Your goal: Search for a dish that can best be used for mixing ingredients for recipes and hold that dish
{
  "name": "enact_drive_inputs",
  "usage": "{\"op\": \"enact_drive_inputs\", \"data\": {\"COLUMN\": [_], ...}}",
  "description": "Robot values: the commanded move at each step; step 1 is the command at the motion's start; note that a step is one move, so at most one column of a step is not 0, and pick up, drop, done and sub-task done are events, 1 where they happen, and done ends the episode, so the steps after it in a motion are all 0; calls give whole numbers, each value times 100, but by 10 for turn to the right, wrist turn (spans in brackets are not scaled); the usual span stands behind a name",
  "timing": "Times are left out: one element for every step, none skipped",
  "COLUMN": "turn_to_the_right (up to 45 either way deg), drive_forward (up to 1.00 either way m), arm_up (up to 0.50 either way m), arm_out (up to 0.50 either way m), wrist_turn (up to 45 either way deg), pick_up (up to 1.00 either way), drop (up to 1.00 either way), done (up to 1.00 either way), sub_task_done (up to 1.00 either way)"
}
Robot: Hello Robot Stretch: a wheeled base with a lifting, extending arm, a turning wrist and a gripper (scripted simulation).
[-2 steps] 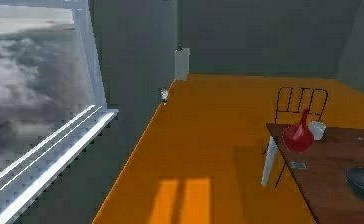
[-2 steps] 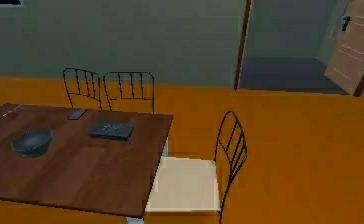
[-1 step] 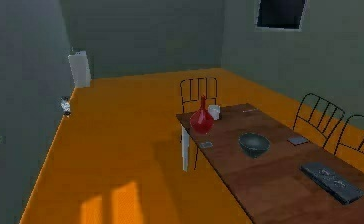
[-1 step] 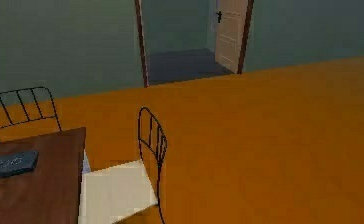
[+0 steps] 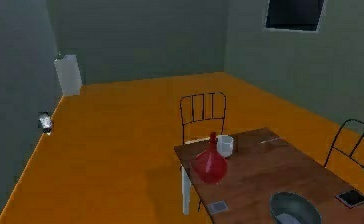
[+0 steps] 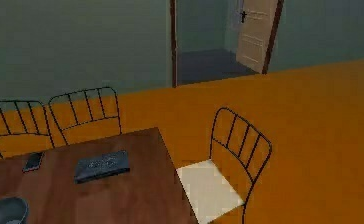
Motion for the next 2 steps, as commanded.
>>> {"op": "enact_drive_inputs", "data": {"turn_to_the_right": [-450,0], "drive_forward": [0,0], "arm_up": [0,50], "arm_out": [0,0], "wrist_turn": [0,0], "pick_up": [0,0], "drop": [0,0], "done": [0,0], "sub_task_done": [0,0]}}
